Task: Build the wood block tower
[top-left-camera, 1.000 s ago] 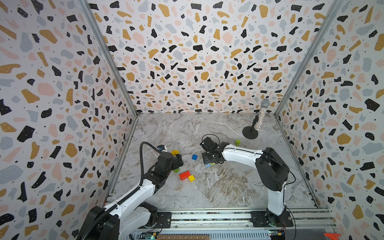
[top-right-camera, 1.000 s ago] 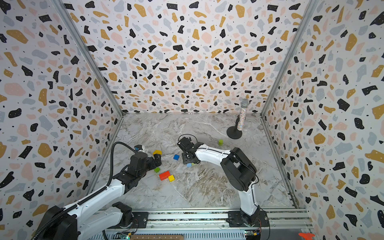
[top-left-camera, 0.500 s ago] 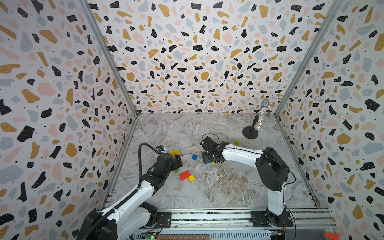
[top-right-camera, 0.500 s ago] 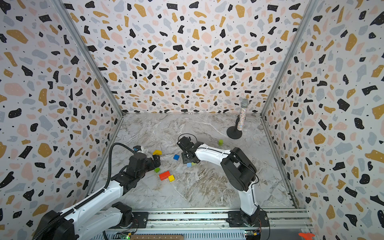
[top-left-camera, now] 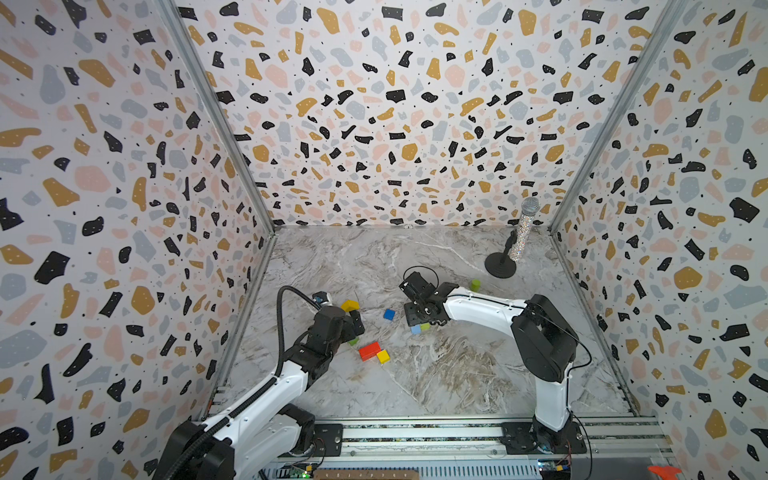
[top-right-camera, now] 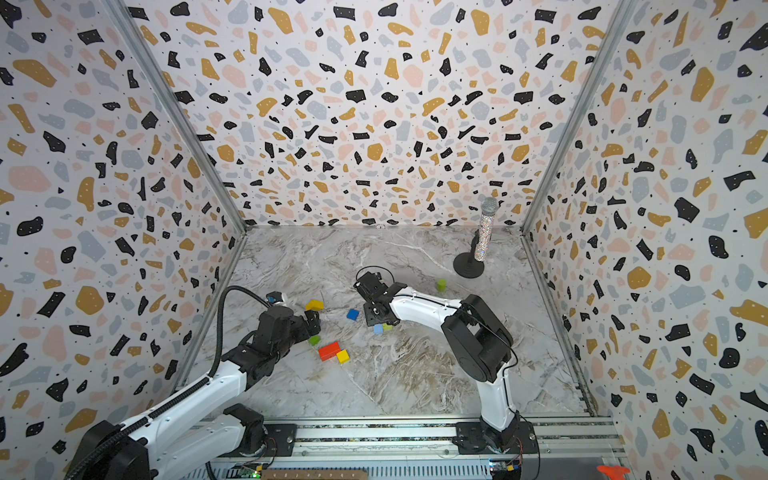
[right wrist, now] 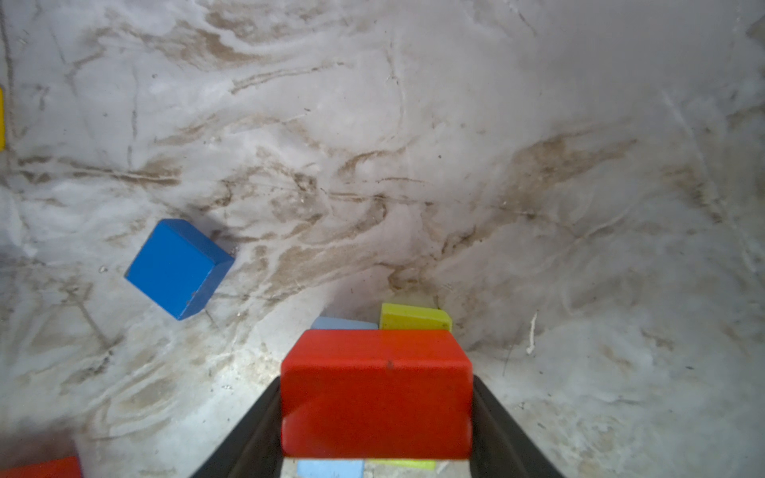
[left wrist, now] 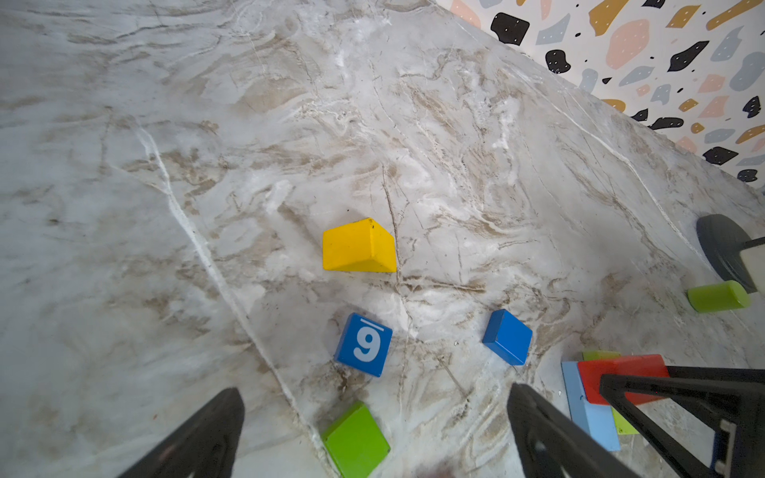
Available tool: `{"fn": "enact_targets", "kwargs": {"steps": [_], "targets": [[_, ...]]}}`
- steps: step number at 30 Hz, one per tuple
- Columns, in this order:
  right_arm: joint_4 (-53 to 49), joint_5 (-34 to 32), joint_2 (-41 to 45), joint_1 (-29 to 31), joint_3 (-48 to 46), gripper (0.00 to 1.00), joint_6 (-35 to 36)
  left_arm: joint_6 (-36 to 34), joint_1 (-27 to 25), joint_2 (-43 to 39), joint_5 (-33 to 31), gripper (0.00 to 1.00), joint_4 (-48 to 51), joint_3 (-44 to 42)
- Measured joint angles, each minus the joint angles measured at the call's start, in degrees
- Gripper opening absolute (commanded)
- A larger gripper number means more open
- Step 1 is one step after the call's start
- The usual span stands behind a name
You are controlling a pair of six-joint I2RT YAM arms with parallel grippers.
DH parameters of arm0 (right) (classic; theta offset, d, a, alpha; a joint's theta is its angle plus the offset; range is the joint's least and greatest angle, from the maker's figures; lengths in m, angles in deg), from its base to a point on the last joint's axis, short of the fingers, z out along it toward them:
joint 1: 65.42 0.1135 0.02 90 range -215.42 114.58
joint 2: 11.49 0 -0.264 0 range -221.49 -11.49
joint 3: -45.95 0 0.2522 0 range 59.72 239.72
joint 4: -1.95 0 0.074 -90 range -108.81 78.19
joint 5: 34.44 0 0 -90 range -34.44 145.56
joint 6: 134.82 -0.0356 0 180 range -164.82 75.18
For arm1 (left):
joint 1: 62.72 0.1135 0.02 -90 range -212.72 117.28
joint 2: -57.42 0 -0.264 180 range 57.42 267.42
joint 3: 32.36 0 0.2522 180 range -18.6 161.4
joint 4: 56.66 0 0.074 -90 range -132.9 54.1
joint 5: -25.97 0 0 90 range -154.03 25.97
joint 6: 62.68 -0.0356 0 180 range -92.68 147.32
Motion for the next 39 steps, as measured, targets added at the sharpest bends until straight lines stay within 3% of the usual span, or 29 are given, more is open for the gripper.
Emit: {"fn": "enact_targets", "kwargs": {"steps": [7, 13, 22, 27, 39], "targets": [[0.0, -0.1, 0.0, 0.0, 0.0, 0.74, 0.3, 0.1, 0.0, -0.2, -0.7, 1.00, 0.8, 0.0], [0.0, -1.0, 0.0, 0.5, 0.0, 0.93, 2.8, 0.0, 0.0, -1.6, -2.9, 1.00, 3.7, 1.8], [-1.2, -4.2, 2.8, 3.9, 0.5, 0.92, 6.7, 0.1, 1.0, -2.3, -7.1, 1.00, 9.1, 6.5], [-1.9, -4.0, 6.2, 5.7, 1.8, 0.85, 7.4, 0.2, 7.8, -2.8, -4.3, 1.00, 10.8, 7.7], [0.5, -1.0, 7.0, 12.1, 3.5, 0.87, 7.0, 1.5, 22.0, -5.5, 3.2, 1.00, 14.8, 7.5]]}}
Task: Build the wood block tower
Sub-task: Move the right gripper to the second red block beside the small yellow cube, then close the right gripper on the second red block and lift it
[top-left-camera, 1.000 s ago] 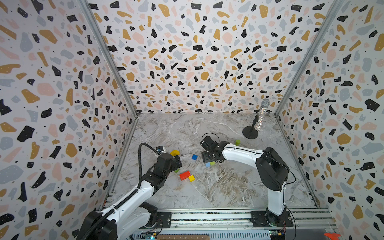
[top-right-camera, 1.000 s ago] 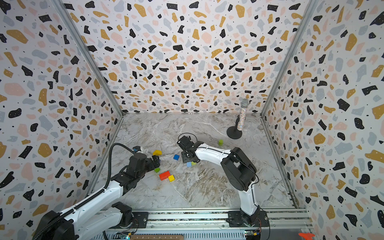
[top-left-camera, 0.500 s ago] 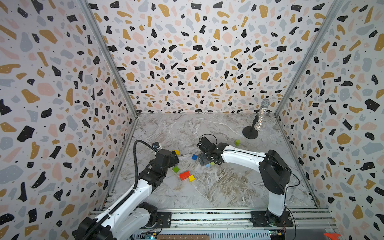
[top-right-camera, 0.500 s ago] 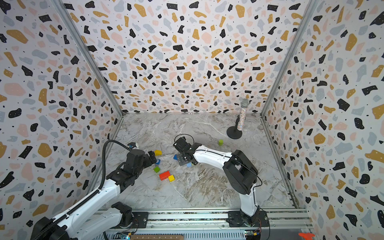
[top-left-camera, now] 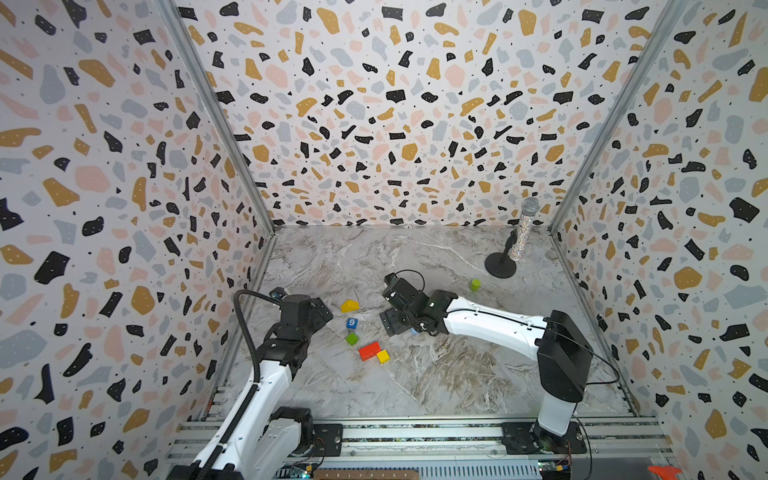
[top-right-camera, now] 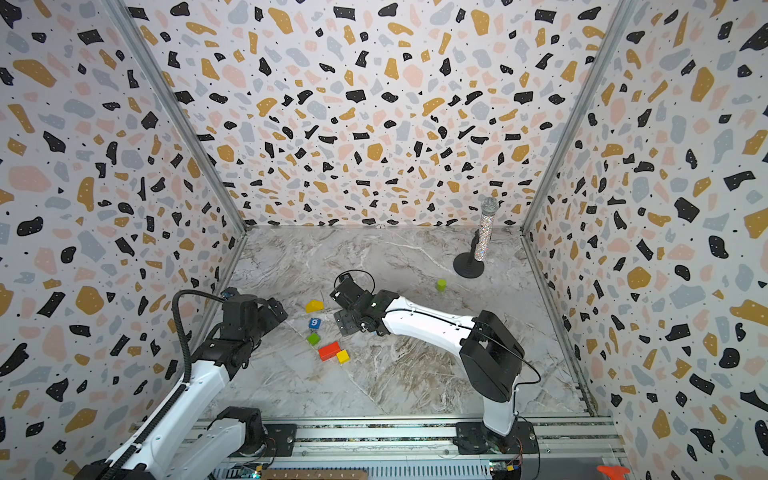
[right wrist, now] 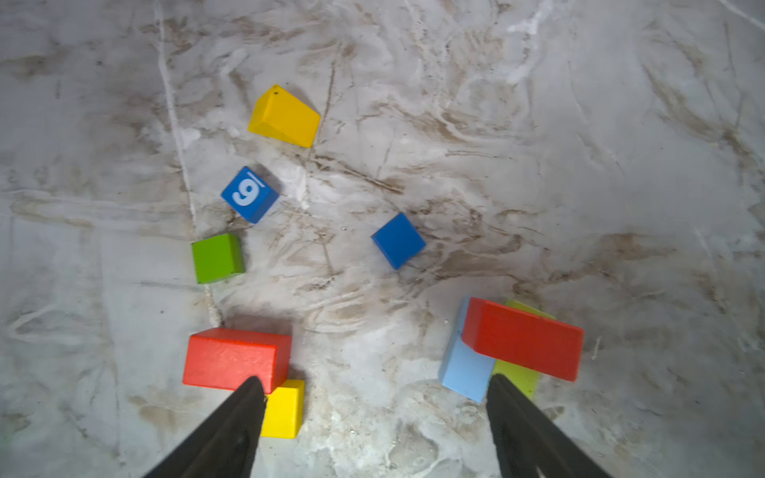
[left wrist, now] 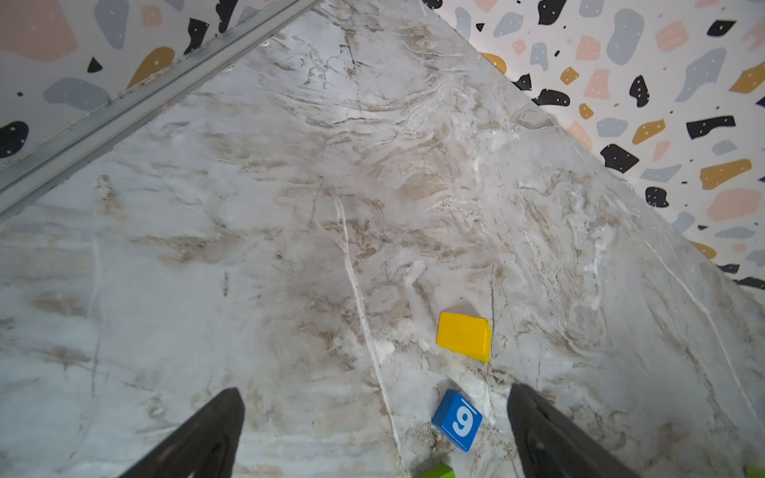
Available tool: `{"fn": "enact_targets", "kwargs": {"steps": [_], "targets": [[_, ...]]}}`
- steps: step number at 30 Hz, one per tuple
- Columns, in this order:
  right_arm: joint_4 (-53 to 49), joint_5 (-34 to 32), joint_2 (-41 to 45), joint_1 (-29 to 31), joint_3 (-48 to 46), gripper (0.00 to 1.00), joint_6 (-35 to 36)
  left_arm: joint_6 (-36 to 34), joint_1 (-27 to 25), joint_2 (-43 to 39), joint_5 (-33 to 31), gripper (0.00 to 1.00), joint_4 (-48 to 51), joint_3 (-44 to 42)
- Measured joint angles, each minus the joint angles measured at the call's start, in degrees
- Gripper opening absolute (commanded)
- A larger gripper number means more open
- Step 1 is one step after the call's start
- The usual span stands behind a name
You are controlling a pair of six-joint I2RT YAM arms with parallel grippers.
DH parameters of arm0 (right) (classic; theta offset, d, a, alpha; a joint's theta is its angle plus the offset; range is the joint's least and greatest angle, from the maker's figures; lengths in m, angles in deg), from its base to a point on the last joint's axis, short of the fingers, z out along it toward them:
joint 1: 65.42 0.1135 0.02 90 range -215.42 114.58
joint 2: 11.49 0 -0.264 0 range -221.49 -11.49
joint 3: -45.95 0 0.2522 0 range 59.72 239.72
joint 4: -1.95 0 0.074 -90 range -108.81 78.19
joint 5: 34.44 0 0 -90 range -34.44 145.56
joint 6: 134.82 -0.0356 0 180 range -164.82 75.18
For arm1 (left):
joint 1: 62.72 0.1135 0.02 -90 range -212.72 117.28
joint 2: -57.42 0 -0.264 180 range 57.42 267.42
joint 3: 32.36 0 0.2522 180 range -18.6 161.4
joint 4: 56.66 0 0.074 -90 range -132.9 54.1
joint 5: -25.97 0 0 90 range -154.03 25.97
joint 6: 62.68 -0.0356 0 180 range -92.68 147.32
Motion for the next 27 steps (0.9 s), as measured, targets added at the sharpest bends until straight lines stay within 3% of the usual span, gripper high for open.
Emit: {"fn": "enact_targets", "kwargs": {"steps": [13, 27], "targets": [[6.8, 1.8, -6.8, 7.6, 0.0, 0.90, -1.3, 0.8, 9.5, 0.0, 6.8, 1.00, 0.0, -1.6], [7.0, 2.1, -12.7, 8.4, 2.4, 0.91, -2.8, 0.8, 10.5, -3.1, 8.4, 1.00, -0.5, -2.5]]}}
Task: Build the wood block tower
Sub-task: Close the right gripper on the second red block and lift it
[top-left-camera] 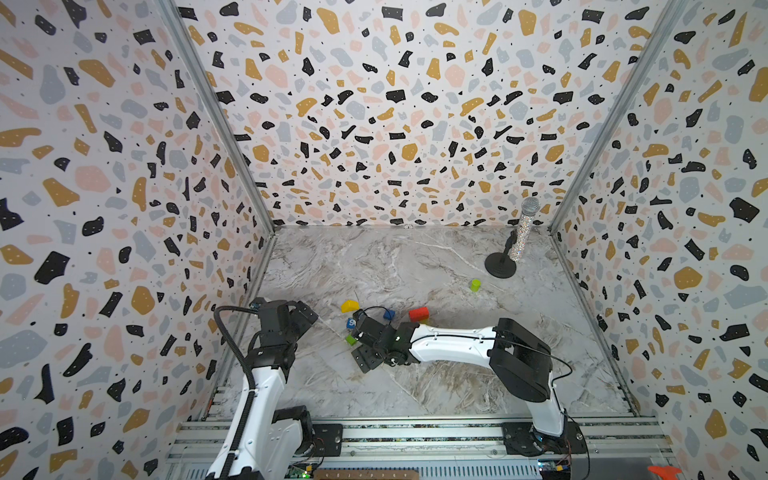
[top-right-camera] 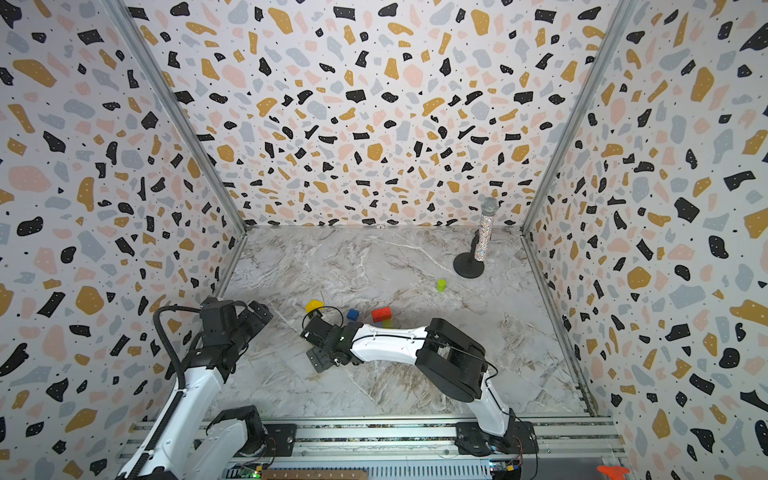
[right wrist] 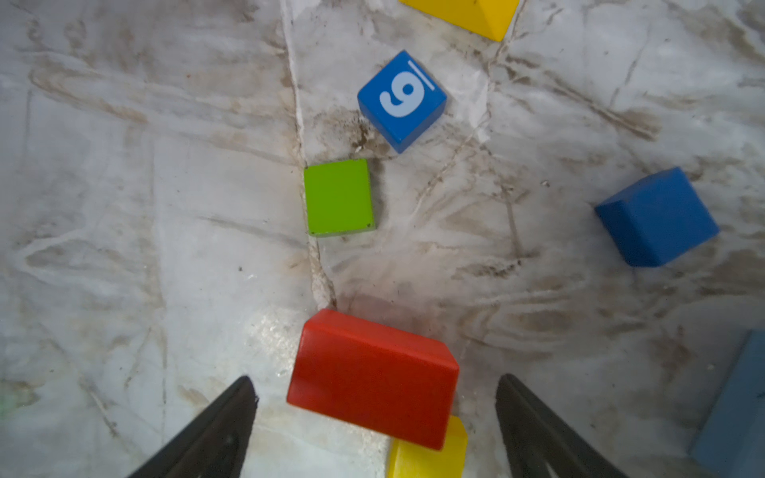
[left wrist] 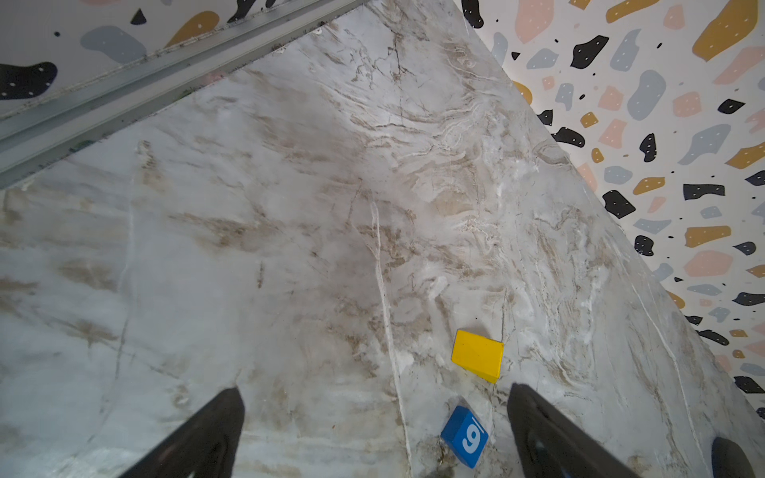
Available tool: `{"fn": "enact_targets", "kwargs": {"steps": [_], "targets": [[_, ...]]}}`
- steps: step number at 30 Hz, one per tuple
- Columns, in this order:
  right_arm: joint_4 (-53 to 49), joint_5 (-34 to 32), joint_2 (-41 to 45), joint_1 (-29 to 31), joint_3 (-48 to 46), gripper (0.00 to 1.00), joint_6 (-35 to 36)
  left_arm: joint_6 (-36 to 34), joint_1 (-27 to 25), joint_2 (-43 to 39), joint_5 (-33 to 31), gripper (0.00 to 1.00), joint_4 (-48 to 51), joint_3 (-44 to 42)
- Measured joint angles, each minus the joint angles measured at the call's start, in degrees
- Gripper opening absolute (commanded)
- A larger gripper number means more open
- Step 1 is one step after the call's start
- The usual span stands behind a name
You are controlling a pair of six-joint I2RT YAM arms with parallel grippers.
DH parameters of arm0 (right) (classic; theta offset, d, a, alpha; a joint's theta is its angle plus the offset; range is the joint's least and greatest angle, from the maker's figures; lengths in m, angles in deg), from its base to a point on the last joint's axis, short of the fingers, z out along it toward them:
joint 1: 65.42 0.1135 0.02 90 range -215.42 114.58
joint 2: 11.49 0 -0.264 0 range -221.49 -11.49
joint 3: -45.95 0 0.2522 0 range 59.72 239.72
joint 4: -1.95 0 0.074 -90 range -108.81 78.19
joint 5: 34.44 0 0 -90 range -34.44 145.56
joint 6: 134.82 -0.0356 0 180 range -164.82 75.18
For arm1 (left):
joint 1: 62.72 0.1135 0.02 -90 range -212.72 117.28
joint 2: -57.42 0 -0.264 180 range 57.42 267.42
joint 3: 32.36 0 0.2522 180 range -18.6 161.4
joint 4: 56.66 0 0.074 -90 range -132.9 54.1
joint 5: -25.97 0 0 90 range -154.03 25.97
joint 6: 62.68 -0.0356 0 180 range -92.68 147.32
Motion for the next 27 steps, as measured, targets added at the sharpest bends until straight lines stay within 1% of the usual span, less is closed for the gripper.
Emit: {"fn": "enact_targets", "kwargs": {"steps": [9, 20, 24, 27], "targets": [[0.0, 0.0, -0.5, 0.0, 0.8, 0.80, -2.3, 0.0, 0.0, 0.0, 0.0, 1.00, -0.4, -0.3], [-0.2, 0.2, -3.3, 0.1, 1.6, 0.79, -3.4, 0.0, 0.0, 0.0, 0.0, 1.00, -0.8, -0.3], [-0.3, 0.2, -3.4, 0.1, 1.6, 0.71, -3.6, 0.0, 0.0, 0.0, 0.0, 1.00, -0.8, -0.3], [-0.4, 0.2, -3.4, 0.2, 1.6, 0.68, -3.7, 0.0, 0.0, 0.0, 0.0, 1.00, -0.9, -0.3]]}}
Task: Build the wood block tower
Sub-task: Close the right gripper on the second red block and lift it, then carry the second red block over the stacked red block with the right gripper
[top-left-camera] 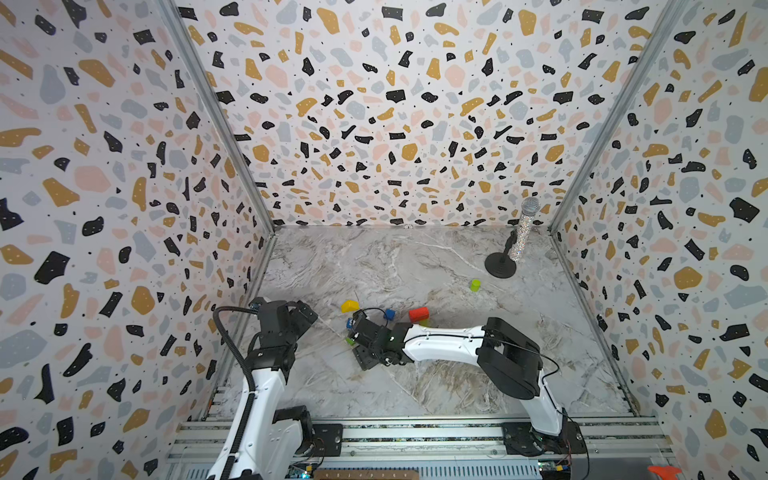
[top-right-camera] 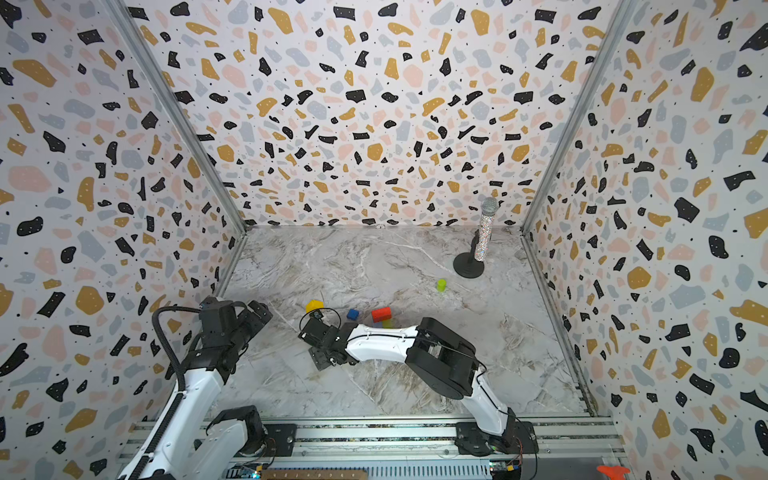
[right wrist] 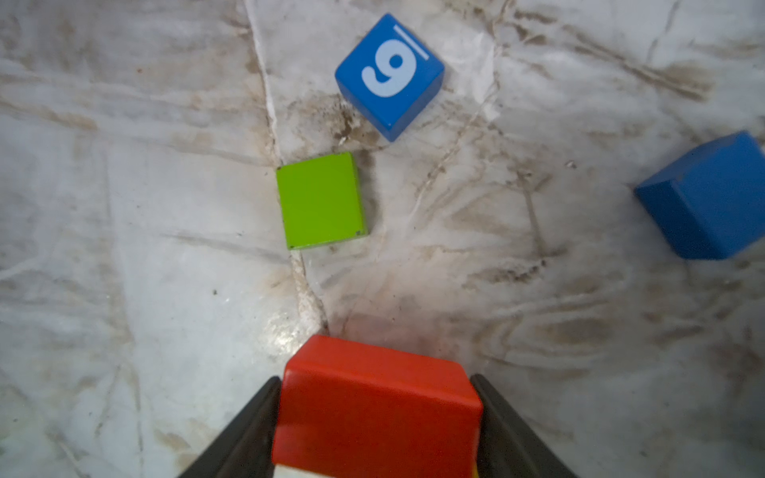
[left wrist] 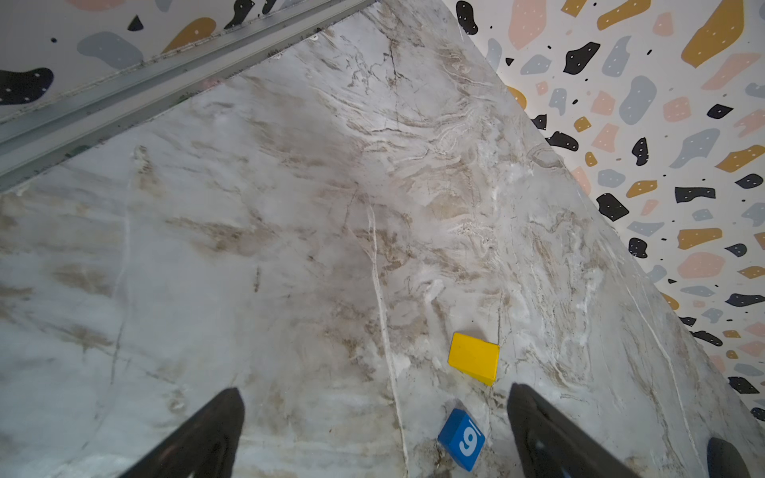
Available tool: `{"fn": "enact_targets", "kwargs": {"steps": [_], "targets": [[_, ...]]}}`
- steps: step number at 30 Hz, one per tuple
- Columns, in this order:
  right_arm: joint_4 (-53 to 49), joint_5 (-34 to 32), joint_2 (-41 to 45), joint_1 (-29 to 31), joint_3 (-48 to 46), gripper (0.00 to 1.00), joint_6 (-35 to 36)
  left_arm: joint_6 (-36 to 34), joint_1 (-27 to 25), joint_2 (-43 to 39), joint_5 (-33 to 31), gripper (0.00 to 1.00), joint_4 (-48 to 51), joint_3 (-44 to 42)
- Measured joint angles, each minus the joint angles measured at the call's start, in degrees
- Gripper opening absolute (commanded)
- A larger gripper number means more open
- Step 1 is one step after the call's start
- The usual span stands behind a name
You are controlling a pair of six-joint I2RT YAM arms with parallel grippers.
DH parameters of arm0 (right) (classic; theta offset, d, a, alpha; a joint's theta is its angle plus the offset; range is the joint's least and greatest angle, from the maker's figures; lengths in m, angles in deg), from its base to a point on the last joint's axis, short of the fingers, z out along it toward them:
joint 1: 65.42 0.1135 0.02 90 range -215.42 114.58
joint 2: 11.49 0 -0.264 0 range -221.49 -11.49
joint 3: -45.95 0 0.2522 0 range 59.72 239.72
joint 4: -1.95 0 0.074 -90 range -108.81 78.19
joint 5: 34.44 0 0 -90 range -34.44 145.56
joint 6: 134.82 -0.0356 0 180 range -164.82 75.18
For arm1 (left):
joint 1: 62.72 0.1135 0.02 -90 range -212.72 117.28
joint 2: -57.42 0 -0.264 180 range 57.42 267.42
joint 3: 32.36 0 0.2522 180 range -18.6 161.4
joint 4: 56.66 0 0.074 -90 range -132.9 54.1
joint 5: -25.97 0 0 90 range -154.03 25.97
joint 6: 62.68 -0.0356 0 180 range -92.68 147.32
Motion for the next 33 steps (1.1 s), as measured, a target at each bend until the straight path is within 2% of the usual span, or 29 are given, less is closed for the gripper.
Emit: {"fn": "enact_targets", "kwargs": {"steps": [8, 20, 26, 33], "targets": [[0.0, -0.2, 0.0, 0.0, 0.0, 0.61, 0.0, 0.0, 0.0, 0.0, 0.0, 1.00, 0.0, 0.0], [-1.9, -1.6, 0.7, 0.0, 0.5, 0.60, 0.1, -2.8, 0.0, 0.0, 3.6, 1.00, 0.1, 0.3], [-3.3, -2.4, 5.3, -1.2, 0.6, 0.60, 0.4, -3.4, 0.0, -0.7, 5.7, 1.00, 0.7, 2.1], [-3.8, -3.2, 14.1, -5.5, -0.8, 0.60, 0.7, -3.1, -0.5, -1.4, 6.5, 1.00, 0.7, 3.7]]}}
